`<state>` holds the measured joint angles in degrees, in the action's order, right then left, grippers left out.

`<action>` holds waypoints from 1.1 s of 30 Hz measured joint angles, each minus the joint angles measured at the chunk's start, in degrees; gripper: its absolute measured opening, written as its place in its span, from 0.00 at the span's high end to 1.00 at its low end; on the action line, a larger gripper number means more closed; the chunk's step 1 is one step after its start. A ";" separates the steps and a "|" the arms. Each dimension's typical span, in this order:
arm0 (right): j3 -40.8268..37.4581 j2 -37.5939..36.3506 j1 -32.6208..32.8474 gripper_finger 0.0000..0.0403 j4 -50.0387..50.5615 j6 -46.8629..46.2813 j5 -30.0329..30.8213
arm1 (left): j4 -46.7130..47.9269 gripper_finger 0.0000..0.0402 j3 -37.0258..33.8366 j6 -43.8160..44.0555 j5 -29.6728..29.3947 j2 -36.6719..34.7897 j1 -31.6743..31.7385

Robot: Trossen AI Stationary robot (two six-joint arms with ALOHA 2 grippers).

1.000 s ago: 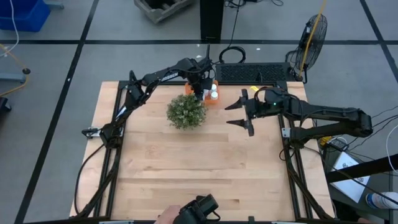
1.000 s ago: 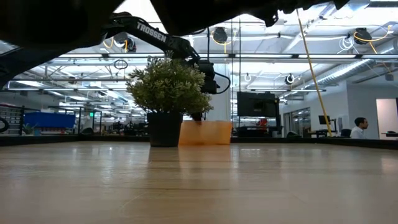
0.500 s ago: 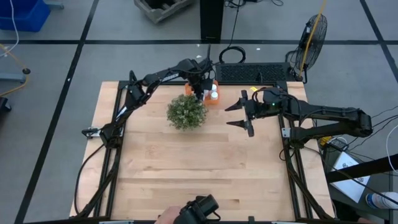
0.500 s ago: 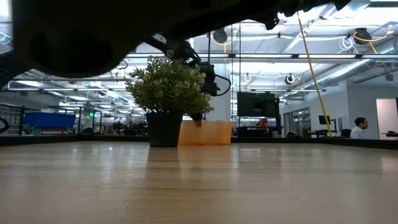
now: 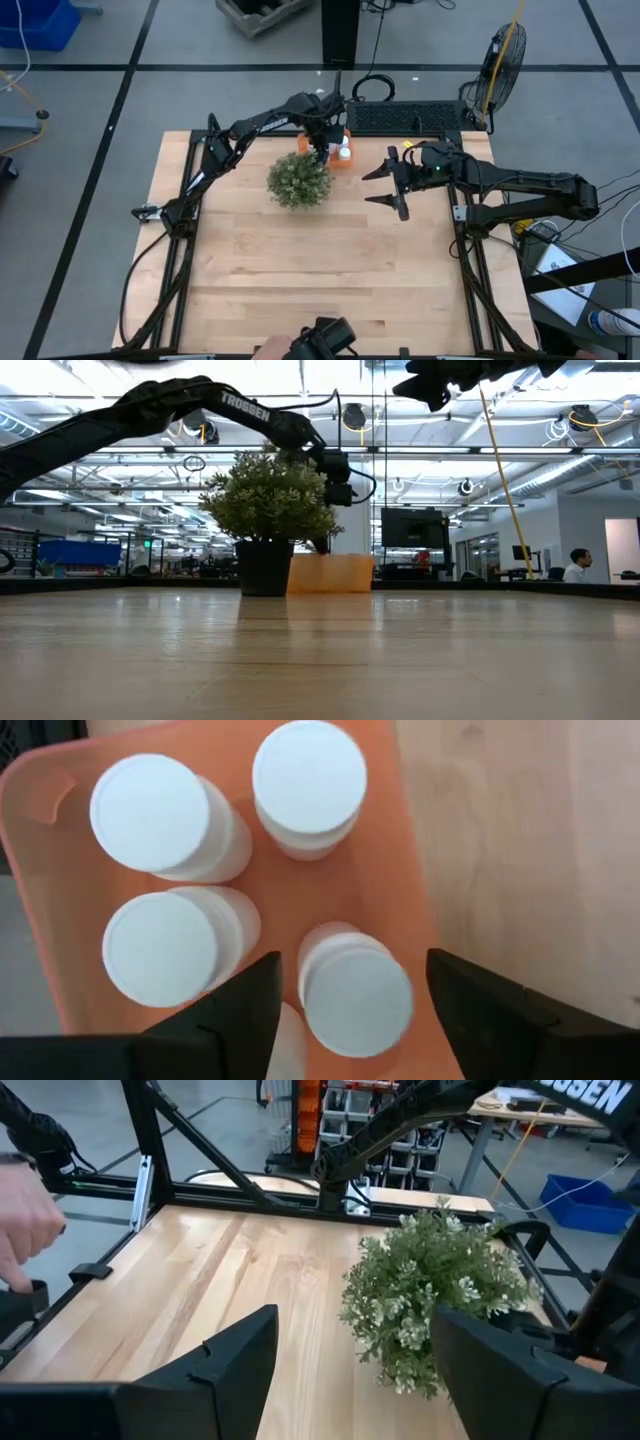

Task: Pick and place pill bottles into a basket
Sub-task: Put the white pill bottle into the orange bin, then return to Home Position

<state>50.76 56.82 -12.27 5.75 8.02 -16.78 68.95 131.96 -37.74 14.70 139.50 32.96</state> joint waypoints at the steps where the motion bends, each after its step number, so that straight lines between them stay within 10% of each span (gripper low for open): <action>1: 0.00 0.00 0.00 0.38 0.24 0.08 0.00 | 0.50 0.38 0.48 0.04 0.00 -0.02 -0.07; 21: 0.00 0.00 -0.59 0.38 -0.83 0.09 0.14 | 8.59 0.36 2.71 5.60 -2.50 -17.79 -3.68; 33: 0.00 -0.16 -1.16 0.38 -1.38 0.83 0.17 | 17.02 0.36 2.71 13.04 10.27 -37.62 -13.65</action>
<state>50.76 56.66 -13.43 4.37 8.86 -16.60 85.97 134.67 -24.70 24.97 101.88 19.30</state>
